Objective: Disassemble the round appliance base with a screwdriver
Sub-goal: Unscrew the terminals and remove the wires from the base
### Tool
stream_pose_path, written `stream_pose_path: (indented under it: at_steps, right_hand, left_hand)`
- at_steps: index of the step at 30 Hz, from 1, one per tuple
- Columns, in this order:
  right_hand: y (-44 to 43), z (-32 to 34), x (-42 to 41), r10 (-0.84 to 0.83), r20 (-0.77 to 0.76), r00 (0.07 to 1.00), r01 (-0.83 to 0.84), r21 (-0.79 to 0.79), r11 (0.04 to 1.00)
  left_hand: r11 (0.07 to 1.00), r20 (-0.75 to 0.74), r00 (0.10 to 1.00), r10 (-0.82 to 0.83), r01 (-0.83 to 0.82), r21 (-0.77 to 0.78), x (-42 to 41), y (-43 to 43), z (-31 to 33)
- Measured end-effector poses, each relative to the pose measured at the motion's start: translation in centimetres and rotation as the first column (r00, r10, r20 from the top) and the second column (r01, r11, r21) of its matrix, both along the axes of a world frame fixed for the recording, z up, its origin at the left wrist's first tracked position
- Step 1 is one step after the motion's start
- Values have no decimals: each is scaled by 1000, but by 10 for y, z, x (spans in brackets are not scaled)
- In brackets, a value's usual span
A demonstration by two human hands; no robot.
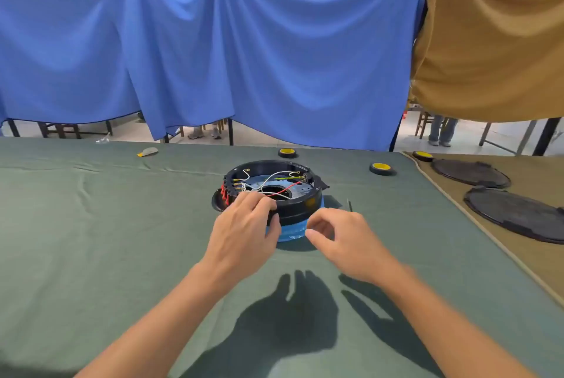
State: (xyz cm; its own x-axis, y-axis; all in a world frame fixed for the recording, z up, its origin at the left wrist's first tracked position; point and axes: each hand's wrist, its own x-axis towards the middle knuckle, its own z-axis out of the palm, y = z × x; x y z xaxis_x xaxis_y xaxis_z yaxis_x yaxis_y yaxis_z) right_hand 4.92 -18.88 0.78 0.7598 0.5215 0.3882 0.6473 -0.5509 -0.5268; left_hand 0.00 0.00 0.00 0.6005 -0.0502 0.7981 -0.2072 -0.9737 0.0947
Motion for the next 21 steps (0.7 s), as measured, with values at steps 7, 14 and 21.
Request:
stream_pose_path:
  at_steps: [7, 14, 21]
  right_hand:
    - [6, -18, 55, -102, 212, 972, 137, -157, 978]
    - [1, -40, 88, -21, 250, 968, 99, -302, 948]
    - [9, -43, 107, -14, 284, 959, 98, -282, 954]
  left_hand:
    - [993, -53, 998, -26, 32, 118, 55, -15, -17]
    - [986, 74, 996, 51, -62, 158, 89, -21, -40]
    - [979, 94, 995, 17, -35, 202, 114, -5, -39]
